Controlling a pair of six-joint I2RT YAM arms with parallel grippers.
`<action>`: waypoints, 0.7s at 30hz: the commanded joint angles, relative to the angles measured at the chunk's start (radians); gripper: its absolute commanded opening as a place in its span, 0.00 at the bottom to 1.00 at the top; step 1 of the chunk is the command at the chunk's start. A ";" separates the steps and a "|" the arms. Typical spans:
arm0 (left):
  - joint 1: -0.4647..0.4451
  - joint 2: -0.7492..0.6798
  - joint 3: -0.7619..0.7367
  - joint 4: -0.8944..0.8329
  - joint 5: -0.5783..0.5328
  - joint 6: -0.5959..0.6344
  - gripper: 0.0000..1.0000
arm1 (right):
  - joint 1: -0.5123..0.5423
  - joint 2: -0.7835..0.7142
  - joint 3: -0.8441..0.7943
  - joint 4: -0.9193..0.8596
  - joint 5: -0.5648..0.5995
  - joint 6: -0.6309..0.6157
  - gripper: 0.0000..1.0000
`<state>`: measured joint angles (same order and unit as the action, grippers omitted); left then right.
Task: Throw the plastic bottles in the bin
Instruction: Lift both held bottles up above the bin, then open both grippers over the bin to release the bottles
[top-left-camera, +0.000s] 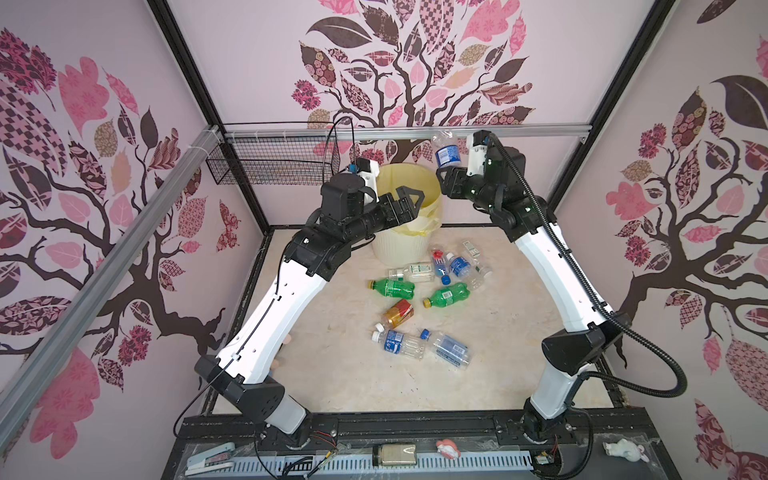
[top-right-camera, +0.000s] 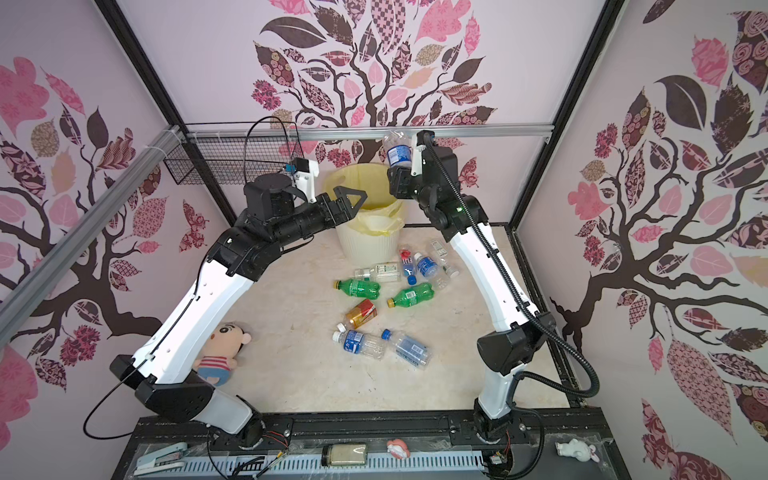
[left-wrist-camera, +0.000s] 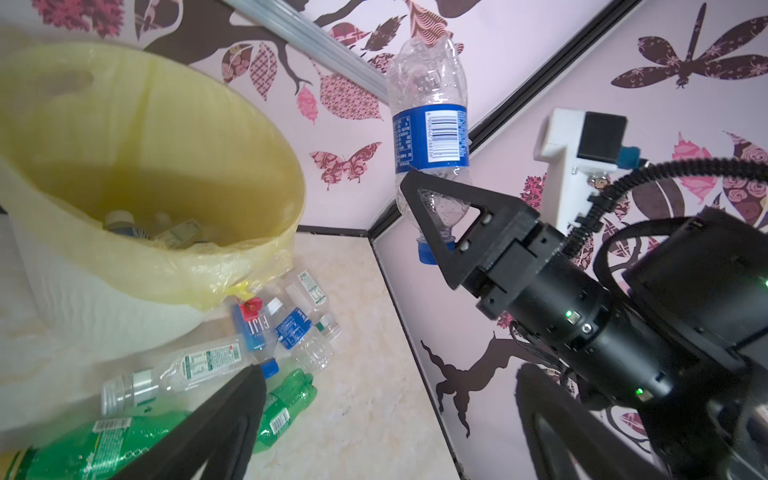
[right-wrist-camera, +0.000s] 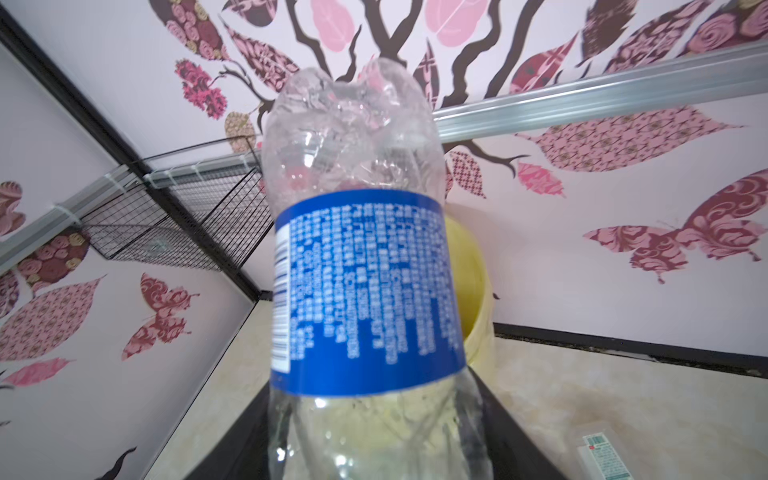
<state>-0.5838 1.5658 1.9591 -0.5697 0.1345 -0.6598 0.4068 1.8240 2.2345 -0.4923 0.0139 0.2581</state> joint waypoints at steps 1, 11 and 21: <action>-0.023 0.035 0.057 0.005 -0.051 0.111 0.97 | -0.021 0.027 0.105 0.021 0.043 -0.009 0.60; -0.028 0.106 0.173 0.049 -0.063 0.109 0.97 | -0.029 -0.016 0.181 0.249 0.043 -0.023 0.62; 0.011 0.071 0.119 0.068 -0.055 0.071 0.97 | -0.029 0.050 0.184 0.366 0.010 0.028 0.63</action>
<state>-0.5964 1.6676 2.0975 -0.5270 0.0807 -0.5758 0.3775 1.8435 2.3890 -0.1749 0.0475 0.2546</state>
